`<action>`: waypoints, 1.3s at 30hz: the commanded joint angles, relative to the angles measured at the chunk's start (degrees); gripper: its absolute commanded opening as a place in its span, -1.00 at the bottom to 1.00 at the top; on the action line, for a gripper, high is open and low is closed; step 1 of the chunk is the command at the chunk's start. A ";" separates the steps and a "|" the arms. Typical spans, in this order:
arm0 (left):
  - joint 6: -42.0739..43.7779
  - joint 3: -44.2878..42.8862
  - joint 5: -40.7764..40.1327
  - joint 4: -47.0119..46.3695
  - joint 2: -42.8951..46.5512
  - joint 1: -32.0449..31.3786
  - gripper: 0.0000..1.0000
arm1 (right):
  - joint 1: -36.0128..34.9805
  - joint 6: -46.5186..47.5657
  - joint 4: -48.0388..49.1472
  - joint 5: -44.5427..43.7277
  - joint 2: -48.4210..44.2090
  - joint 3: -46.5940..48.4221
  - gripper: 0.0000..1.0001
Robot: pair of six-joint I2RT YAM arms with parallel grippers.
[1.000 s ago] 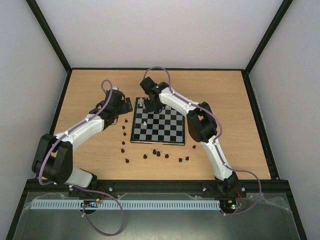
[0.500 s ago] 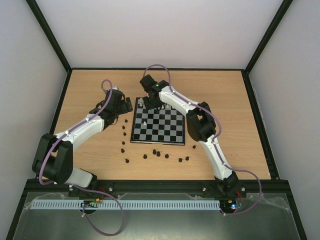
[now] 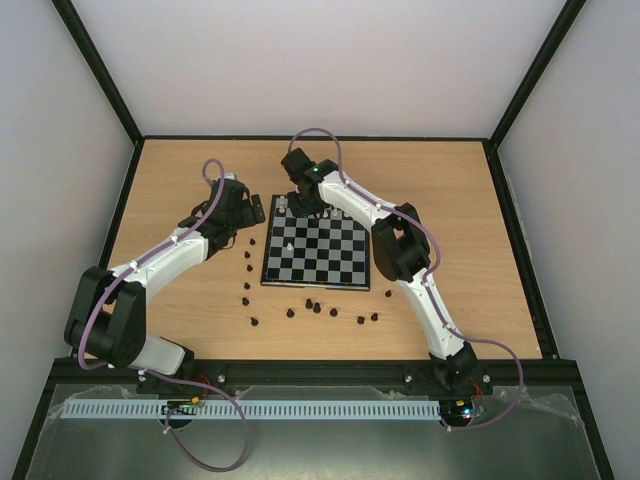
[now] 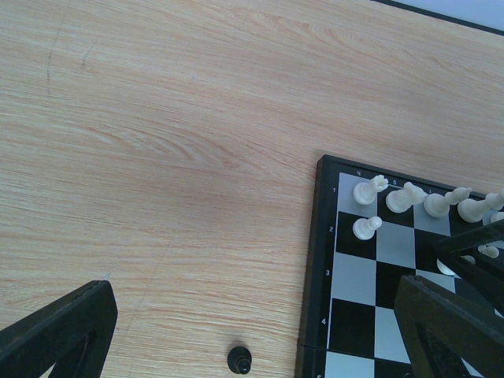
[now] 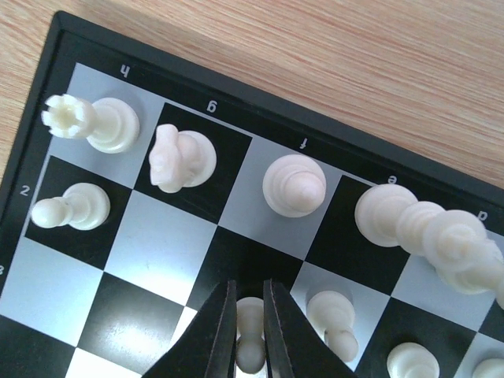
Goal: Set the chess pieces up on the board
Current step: Place the chess piece on the chessboard.
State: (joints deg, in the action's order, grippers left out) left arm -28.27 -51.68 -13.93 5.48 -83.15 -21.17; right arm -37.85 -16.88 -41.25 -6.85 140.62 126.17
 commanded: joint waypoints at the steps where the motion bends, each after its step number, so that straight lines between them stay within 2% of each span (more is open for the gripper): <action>1: 0.50 -0.28 -0.04 -0.85 -0.60 0.43 0.99 | 0.32 0.27 -1.74 0.52 1.71 1.95 -0.80; 12: 0.53 0.08 -0.04 -0.90 -0.36 0.43 0.99 | 0.40 -0.01 -1.69 0.71 2.95 3.33 -0.78; 17: 0.55 0.09 -0.11 -0.89 -0.33 0.51 0.99 | 0.49 -0.34 -1.49 0.27 3.25 3.81 -0.71; 39: 0.68 -0.04 -0.02 -0.86 -0.20 0.58 0.99 | 0.93 -0.67 0.19 2.65 2.59 4.61 -0.70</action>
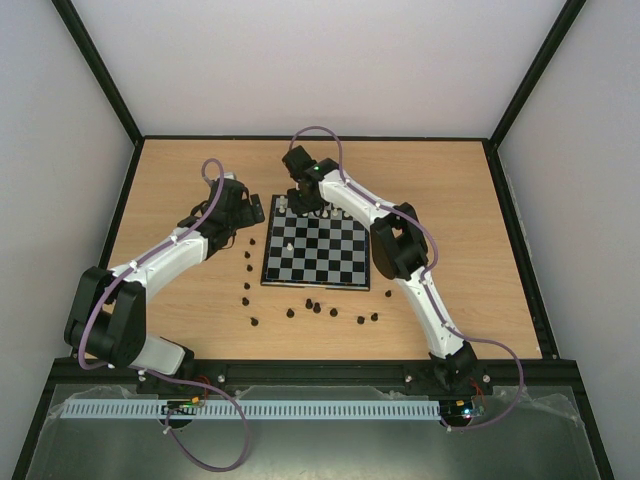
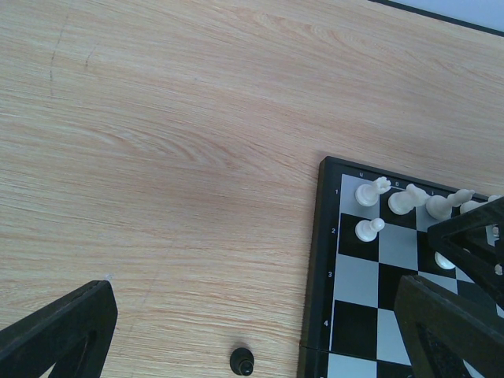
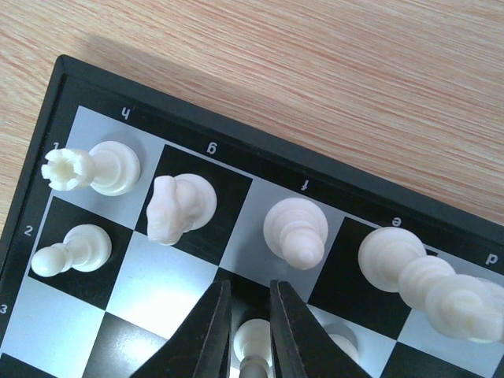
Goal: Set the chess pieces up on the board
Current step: Place the chess piece on the chessboard, then pick up the chess piece from the chessboard.
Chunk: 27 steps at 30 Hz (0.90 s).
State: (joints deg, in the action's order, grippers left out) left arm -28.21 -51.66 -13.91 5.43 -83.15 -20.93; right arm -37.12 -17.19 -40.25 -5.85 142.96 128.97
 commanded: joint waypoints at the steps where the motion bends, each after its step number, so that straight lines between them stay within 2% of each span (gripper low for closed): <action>1: 0.63 -0.07 -0.06 -0.84 -0.20 0.36 0.99 | 0.21 -0.28 -0.69 2.23 -0.11 1.58 -0.70; 16: 0.55 -0.55 0.51 -0.84 0.03 0.36 0.99 | 0.03 -0.34 2.77 0.99 -9.80 -6.77 -0.55; 19: 0.65 -0.46 0.70 -0.87 0.30 0.23 0.99 | -0.04 -0.47 4.24 0.76 -13.80 -10.82 -0.54; 23: 0.79 -0.06 1.13 -0.80 1.60 0.10 0.99 | -0.14 -1.03 7.96 1.13 -23.37 -19.87 -0.34; 27: 0.72 1.05 3.42 -2.56 2.72 -0.12 0.99 | -0.14 -1.72 10.78 3.59 -31.65 -27.98 0.07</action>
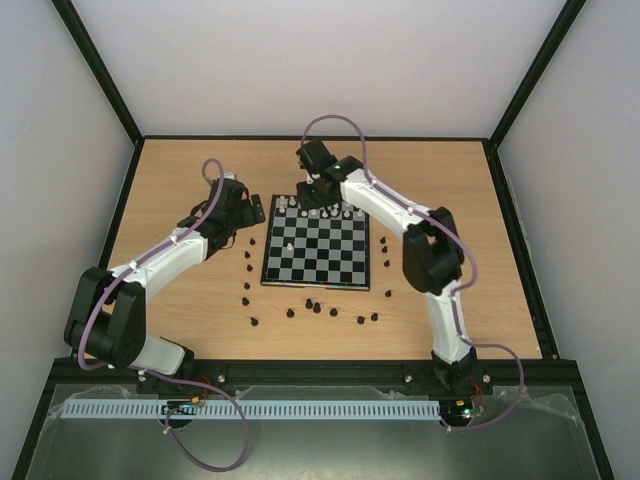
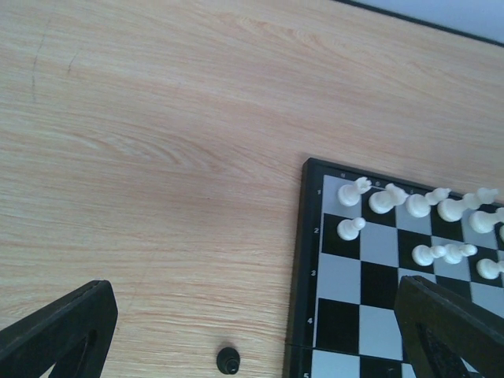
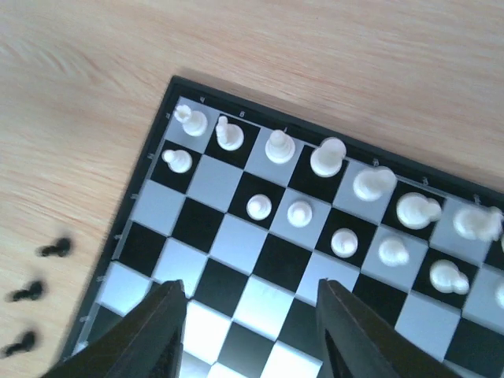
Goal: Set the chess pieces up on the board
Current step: Pick up the chess piece from the chessboard.
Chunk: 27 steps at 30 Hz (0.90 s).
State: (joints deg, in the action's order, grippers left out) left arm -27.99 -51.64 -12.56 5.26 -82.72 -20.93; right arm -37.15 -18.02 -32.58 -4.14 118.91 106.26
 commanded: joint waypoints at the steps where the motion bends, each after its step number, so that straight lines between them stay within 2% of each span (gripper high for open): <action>1: 0.62 1.09 2.65 -2.62 2.34 -0.27 0.99 | -0.12 -1.14 4.42 2.75 -9.65 -8.43 0.15; 6: 0.44 0.97 3.46 -2.97 2.38 -2.13 0.99 | -0.12 -2.23 9.25 3.95 -20.72 -22.16 0.60; 9: -0.11 0.81 3.13 -2.78 2.45 -3.59 0.99 | -0.12 -2.51 10.35 3.73 -26.72 -28.74 0.98; 15: -0.12 -2.15 0.36 3.47 1.12 -7.28 0.99 | -0.12 -4.79 13.37 1.85 -38.28 -42.25 0.97; 21: -1.11 -3.58 3.73 11.26 2.45 -9.37 0.99 | 0.33 -7.85 15.05 -3.53 -49.27 -54.17 0.97; 24: -0.85 -3.56 4.90 14.18 2.70 -11.14 0.99 | 0.53 -9.56 16.97 -6.86 -53.91 -58.67 0.97; 27: -1.20 -3.73 2.51 16.53 2.55 -13.06 0.99 | 0.58 -10.25 19.12 -7.94 -56.72 -61.98 0.97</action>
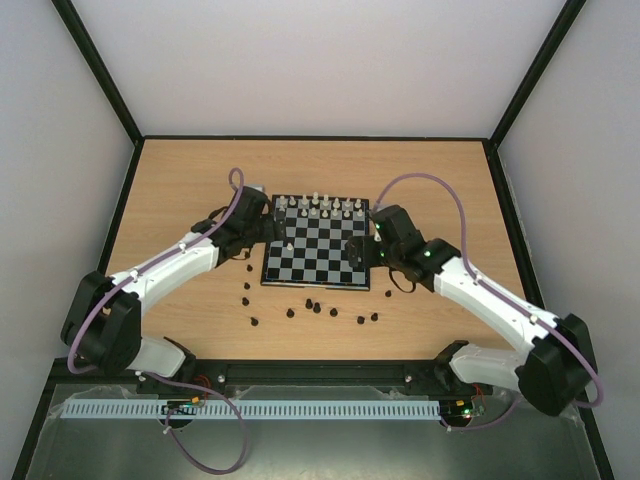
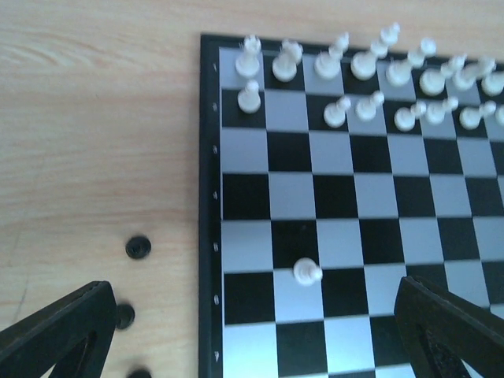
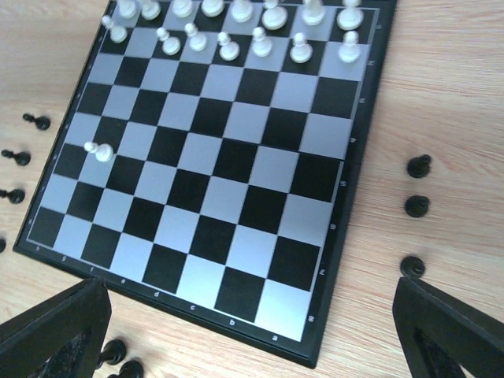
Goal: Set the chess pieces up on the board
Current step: Pick up the chess piece from the chessboard.
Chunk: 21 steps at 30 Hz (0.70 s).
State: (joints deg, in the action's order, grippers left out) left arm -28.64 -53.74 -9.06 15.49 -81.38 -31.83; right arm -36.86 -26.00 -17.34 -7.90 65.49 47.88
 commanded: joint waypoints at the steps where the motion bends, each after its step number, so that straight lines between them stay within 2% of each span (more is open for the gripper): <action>1: -0.58 -1.51 -1.46 6.84 1.07 -2.54 0.99 | 0.30 -2.49 3.97 -4.56 -3.66 -3.99 0.97; 6: 0.00 -2.61 -1.45 7.12 -1.81 -3.78 0.95 | 0.30 -2.91 5.62 -3.31 -3.50 -5.19 0.97; 12: 0.26 -6.96 -3.85 8.39 -8.59 -6.07 0.63 | 0.30 -2.83 5.71 -3.04 -2.95 -5.24 0.97; 19: 0.99 -10.15 -4.35 7.69 -14.32 -6.31 0.05 | 0.29 -2.70 5.74 -3.53 -3.04 -5.43 0.97; 21: 1.18 -10.77 -3.90 7.49 -15.47 -6.31 -0.19 | 0.30 -2.65 5.91 -3.59 -2.84 -5.50 0.97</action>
State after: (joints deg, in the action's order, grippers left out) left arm -27.90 -62.11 -12.32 22.31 -95.15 -37.98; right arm -36.75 -28.36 -12.03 -10.50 62.48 43.22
